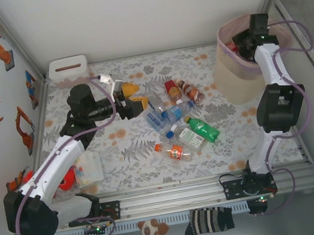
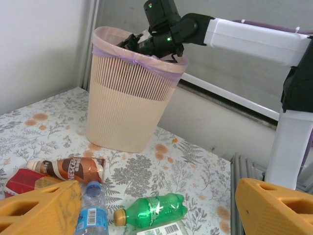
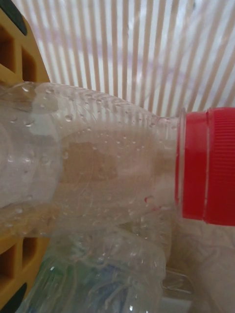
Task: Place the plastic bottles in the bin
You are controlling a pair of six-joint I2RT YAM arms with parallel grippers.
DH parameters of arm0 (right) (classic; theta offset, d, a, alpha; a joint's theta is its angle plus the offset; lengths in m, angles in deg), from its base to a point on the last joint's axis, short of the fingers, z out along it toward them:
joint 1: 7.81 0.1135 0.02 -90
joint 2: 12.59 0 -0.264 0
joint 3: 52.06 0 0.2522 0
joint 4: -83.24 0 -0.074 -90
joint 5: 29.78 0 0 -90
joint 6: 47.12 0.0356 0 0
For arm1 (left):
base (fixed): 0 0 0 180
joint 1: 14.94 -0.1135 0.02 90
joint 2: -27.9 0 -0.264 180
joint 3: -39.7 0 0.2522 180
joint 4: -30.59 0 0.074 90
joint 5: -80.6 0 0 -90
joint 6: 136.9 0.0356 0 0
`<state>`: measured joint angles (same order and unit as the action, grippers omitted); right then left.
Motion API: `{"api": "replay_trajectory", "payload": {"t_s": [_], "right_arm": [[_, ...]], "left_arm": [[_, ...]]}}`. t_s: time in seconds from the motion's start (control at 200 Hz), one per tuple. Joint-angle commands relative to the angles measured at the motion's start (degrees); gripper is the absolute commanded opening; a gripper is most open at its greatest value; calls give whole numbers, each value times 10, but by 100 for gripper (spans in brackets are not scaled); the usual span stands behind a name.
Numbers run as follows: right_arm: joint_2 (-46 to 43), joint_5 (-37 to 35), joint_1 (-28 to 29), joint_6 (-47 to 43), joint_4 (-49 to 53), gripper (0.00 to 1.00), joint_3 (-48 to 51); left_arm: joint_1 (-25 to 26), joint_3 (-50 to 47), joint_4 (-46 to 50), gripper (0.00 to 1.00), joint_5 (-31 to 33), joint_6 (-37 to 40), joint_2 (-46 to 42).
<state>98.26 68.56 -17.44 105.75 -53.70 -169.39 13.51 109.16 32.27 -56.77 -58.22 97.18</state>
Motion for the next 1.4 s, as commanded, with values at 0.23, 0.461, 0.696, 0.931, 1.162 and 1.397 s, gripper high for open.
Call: {"api": "replay_trajectory", "payload": {"t_s": [0.23, 0.461, 0.696, 0.931, 1.162, 1.397], "right_arm": [[49, 10, -2, 115, -53, 39, -5], [79, -14, 6, 167, -70, 42, -37], [79, -42, 10, 185, -25, 63, -64], [20, -77, 11, 185, 2, 75, -38], [-40, -93, 11, 177, 17, 76, -16], [-86, -94, 11, 149, 23, 75, -4]], "left_arm": [[-3, -3, -8, 82, 9, -3, -7], [-4, 3, -2, 82, 17, 0, -2], [-4, 7, 6, 82, 22, 2, -3], [-3, 6, 13, 82, 26, 6, -10], [-2, 5, 21, 81, 32, 7, -13], [-2, 18, 53, 80, 61, -3, -1]]}}
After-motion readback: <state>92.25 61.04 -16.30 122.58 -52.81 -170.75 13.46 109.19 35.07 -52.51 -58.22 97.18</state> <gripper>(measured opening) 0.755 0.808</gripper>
